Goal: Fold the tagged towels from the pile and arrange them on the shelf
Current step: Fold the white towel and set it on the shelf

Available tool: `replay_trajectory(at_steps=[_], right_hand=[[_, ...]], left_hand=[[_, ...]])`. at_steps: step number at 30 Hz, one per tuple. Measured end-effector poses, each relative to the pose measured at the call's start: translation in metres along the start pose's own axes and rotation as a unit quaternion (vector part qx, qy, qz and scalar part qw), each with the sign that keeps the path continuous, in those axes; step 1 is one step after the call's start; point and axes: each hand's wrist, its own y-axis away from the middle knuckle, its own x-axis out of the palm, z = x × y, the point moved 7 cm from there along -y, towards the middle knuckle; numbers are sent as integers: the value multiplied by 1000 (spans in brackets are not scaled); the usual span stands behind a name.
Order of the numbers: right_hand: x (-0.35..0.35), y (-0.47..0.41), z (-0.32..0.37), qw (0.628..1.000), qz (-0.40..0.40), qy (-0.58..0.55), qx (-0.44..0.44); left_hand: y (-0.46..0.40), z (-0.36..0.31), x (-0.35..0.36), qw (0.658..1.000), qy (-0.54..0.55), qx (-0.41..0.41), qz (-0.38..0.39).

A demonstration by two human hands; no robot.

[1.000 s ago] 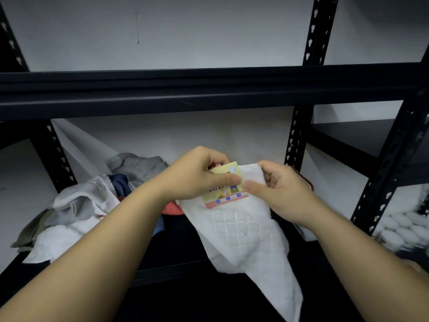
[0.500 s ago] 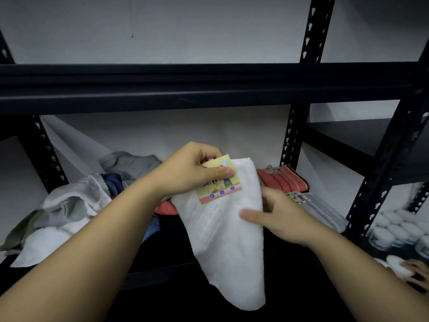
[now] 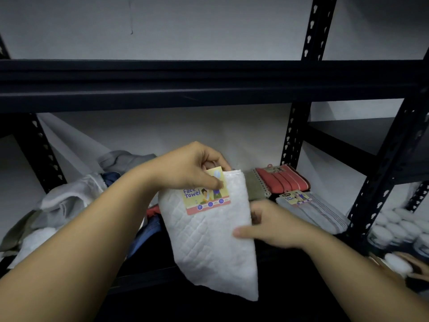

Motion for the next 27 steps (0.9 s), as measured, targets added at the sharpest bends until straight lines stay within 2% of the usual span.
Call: replay_trajectory(at_steps=[3,5,10,16,21,27], right_hand=[[-12,-13,29,997,-71,-34,-27],[-12,-15,27,995,-91,-45,-25],[-5,-1,-33,998,-54,28,32],[-41,27,-88,991,-87,15,100],[-97,29,-67,985,-131,67,89],[-155,11,-29,962,-211,165,51]], left_hand=[[-9,-3,-1,999,-23,-1,-23],[-12,-5,-8,998,-45,-2,-52],[-11,10,-32,990,-66,-17,-126],[0,88,-53,981,3,-85,-177],[7,143,-43,972,56,-123,-194],[8,163,-47,959,47,-99,-261]])
